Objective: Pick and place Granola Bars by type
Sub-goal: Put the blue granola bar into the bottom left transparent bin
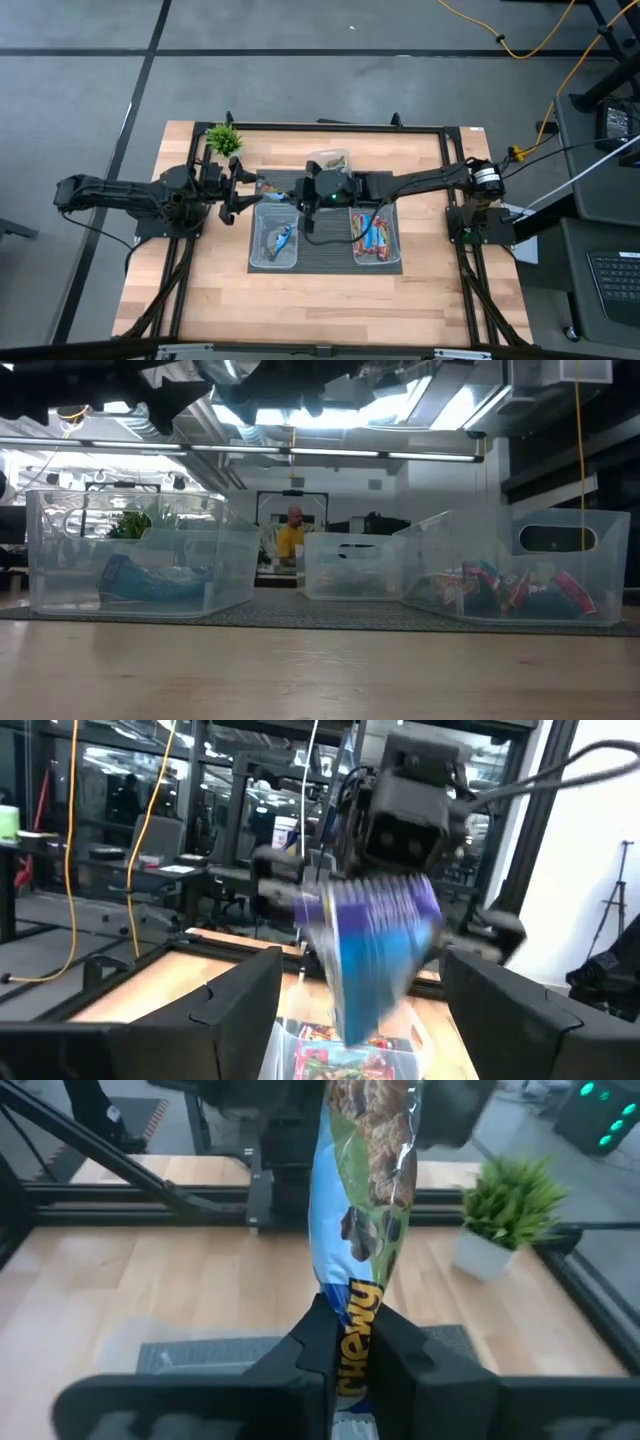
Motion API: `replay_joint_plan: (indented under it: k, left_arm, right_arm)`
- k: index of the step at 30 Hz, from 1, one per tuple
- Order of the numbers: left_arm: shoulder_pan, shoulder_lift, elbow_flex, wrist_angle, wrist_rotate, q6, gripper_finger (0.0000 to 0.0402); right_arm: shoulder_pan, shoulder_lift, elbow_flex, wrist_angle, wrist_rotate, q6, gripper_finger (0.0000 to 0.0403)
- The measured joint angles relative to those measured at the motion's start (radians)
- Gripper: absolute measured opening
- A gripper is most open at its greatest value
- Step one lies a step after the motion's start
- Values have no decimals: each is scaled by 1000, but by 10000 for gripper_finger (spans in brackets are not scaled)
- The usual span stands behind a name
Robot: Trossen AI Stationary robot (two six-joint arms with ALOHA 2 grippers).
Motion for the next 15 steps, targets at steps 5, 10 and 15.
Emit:
replay_joint_plan:
  k: [5, 10, 15]
  left_arm:
    - [17, 75, 56, 4, 4, 2, 263]
    - [35, 158, 116, -6, 46, 1, 257]
    - [36, 206, 139, -10, 61, 2, 253]
  right_arm:
    - [0, 33, 0, 42, -18, 21, 44]
    - [0, 37, 0, 64, -21, 19, 27]
    - [0, 36, 0, 92, -20, 18, 43]
